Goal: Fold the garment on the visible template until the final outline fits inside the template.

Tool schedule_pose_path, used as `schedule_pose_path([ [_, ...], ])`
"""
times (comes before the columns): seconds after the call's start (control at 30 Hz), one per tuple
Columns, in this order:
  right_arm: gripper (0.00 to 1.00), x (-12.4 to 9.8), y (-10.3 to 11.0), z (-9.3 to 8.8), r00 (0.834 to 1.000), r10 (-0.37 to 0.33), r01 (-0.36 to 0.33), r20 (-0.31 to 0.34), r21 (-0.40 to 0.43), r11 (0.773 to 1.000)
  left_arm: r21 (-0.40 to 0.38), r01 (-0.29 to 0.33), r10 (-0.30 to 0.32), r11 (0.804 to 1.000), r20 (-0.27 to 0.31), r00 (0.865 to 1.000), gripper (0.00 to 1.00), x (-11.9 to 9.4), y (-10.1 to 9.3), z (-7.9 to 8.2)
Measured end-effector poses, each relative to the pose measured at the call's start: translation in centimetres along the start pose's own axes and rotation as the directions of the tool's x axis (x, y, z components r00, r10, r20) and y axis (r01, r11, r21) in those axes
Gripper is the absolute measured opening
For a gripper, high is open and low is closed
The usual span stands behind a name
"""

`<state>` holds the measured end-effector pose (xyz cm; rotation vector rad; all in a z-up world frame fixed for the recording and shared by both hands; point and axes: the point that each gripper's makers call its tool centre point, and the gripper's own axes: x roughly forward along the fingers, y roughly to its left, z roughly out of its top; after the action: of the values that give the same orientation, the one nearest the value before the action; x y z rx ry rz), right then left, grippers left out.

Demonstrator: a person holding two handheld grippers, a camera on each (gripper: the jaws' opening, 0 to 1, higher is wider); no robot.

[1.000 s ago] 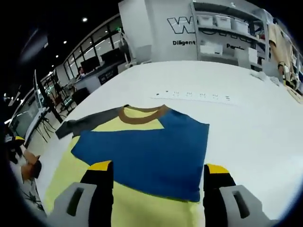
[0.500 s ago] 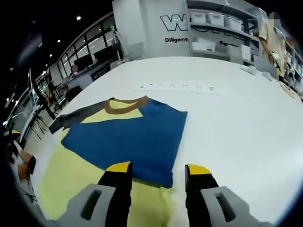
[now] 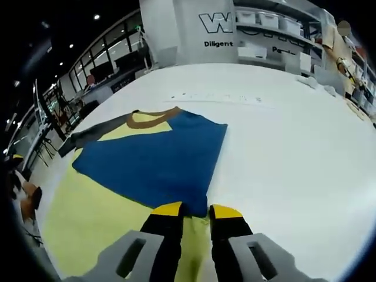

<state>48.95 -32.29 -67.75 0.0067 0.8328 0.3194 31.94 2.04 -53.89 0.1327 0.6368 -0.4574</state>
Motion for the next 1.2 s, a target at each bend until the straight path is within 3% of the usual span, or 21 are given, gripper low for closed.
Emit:
schedule_pose_path([
  [0.27, 0.00, 0.1, 0.1, -0.1, 1.000, -0.010, 0.011, 0.017, -0.080, 0.997, -0.004, -0.001, 0.001, 1.000, -0.007, 1.000, 0.99, 0.1, 0.0, -0.3],
  [0.53, 0.00, 0.0, -0.2, 0.1, 1.000, -0.009, 0.010, 0.001, -0.114, 0.993, -0.001, 0.002, -0.002, 1.000, -0.007, 1.000, 0.99, 0.2, -0.2, -0.2],
  [1.2, 0.00, -1.5, -4.6, -0.5, 0.997, -0.062, 0.054, -0.036, -0.190, 0.980, 0.002, -0.002, 0.002, 1.000, -0.020, 1.000, 0.98, 0.3, 0.3, -0.6],
])
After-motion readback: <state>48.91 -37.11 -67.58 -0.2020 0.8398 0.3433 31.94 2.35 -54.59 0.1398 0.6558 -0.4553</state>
